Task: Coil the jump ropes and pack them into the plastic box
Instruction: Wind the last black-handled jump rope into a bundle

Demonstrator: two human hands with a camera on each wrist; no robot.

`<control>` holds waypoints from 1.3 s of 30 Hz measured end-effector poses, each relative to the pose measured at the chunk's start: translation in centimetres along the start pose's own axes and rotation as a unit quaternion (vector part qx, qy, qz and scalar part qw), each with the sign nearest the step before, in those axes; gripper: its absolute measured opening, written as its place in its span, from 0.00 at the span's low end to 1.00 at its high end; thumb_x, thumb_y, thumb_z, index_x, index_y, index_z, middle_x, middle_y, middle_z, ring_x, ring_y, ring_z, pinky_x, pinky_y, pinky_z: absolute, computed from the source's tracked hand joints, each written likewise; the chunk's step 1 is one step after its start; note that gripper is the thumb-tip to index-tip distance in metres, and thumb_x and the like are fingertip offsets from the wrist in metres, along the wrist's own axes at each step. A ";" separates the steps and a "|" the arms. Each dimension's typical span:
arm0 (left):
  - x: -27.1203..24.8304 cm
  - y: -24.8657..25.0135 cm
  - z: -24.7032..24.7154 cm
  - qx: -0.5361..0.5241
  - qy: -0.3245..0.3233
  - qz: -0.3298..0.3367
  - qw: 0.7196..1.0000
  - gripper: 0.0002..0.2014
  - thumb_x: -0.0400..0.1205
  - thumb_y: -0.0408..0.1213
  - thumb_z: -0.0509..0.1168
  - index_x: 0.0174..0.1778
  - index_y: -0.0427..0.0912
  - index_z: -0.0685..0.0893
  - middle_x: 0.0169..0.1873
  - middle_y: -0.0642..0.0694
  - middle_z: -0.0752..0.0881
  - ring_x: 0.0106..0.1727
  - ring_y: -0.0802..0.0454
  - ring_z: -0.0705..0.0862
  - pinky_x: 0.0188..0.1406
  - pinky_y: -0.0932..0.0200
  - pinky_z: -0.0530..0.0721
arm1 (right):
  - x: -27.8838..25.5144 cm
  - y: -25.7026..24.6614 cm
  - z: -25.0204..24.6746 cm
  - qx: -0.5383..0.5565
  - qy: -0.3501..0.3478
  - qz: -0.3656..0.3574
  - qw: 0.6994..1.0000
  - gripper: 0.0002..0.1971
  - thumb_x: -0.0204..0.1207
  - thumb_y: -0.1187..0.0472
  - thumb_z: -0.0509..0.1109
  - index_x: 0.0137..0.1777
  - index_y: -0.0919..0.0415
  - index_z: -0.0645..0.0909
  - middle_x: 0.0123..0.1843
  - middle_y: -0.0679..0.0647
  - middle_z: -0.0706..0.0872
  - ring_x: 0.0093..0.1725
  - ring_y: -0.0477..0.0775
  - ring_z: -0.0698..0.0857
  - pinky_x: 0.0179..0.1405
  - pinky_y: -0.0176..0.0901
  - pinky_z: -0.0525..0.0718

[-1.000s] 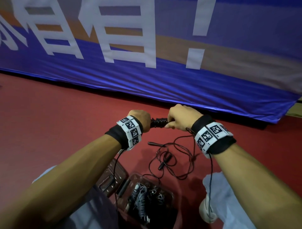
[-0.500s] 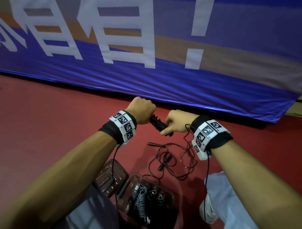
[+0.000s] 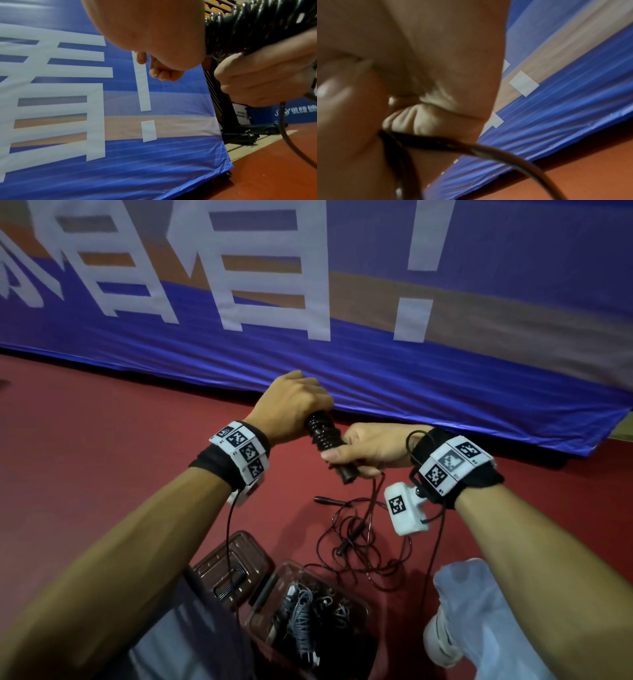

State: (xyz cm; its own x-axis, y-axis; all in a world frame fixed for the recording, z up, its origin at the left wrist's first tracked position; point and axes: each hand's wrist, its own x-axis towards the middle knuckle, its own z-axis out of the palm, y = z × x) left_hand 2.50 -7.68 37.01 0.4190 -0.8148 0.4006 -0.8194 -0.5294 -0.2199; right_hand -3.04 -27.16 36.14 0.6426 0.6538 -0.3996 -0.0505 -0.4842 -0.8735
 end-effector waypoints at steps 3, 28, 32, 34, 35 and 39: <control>-0.4 0.0 -0.1 -0.029 0.055 -0.083 0.995 0.05 0.70 0.40 0.62 0.32 0.43 0.81 0.27 0.49 0.82 0.31 0.41 0.80 0.35 0.56 0.68 | 0.0 -0.2 0.3 0.085 -0.010 -0.057 0.995 0.29 0.76 0.35 0.69 0.24 0.59 0.79 0.14 0.51 0.68 0.16 0.48 0.63 0.25 0.41 0.60; -0.9 1.0 1.2 -0.014 -0.159 -0.480 0.863 0.08 0.81 0.45 0.66 0.44 0.45 0.79 0.39 0.45 0.85 0.38 0.41 0.83 0.39 0.53 0.75 | 3.9 -1.2 2.4 0.609 0.195 -0.097 0.763 0.33 0.84 0.28 0.48 0.35 0.58 0.68 0.24 0.52 0.71 0.17 0.44 0.59 0.20 0.35 0.51; -0.9 1.3 1.4 0.011 -0.205 -0.481 0.853 0.07 0.81 0.44 0.67 0.45 0.45 0.78 0.35 0.48 0.79 0.36 0.46 0.79 0.39 0.53 0.74 | 4.2 -1.5 3.1 0.515 0.257 -0.061 0.815 0.29 0.79 0.27 0.63 0.38 0.56 0.72 0.30 0.52 0.72 0.22 0.43 0.60 0.21 0.33 0.54; -0.8 1.7 1.3 0.027 -0.233 -0.472 0.850 0.08 0.81 0.43 0.68 0.45 0.45 0.77 0.35 0.48 0.79 0.37 0.46 0.79 0.40 0.53 0.75 | 4.4 -1.2 3.2 0.400 0.308 -0.022 0.863 0.21 0.83 0.35 0.67 0.49 0.55 0.76 0.31 0.53 0.72 0.19 0.41 0.62 0.16 0.31 0.58; -0.7 1.9 1.3 0.028 -0.242 -0.467 0.850 0.08 0.81 0.43 0.68 0.45 0.45 0.77 0.34 0.48 0.78 0.38 0.46 0.79 0.40 0.53 0.75 | 4.5 -0.9 3.2 0.342 0.330 -0.008 0.880 0.20 0.84 0.37 0.66 0.50 0.56 0.76 0.31 0.53 0.72 0.17 0.41 0.63 0.15 0.31 0.59; -0.6 2.4 1.5 0.013 -0.247 -0.449 0.859 0.08 0.81 0.43 0.68 0.46 0.45 0.77 0.36 0.48 0.79 0.38 0.46 0.79 0.40 0.53 0.75 | 4.2 0.2 2.6 0.248 0.360 0.020 0.899 0.26 0.82 0.33 0.67 0.38 0.57 0.74 0.27 0.53 0.75 0.16 0.43 0.66 0.14 0.33 0.62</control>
State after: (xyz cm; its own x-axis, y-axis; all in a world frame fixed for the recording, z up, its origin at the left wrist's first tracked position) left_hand 0.89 -8.81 34.95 0.9973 -0.0730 -0.0054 -0.0732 -0.9964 -0.0422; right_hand -2.34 -22.94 33.55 0.9522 0.0096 -0.3055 -0.3043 -0.0637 -0.9505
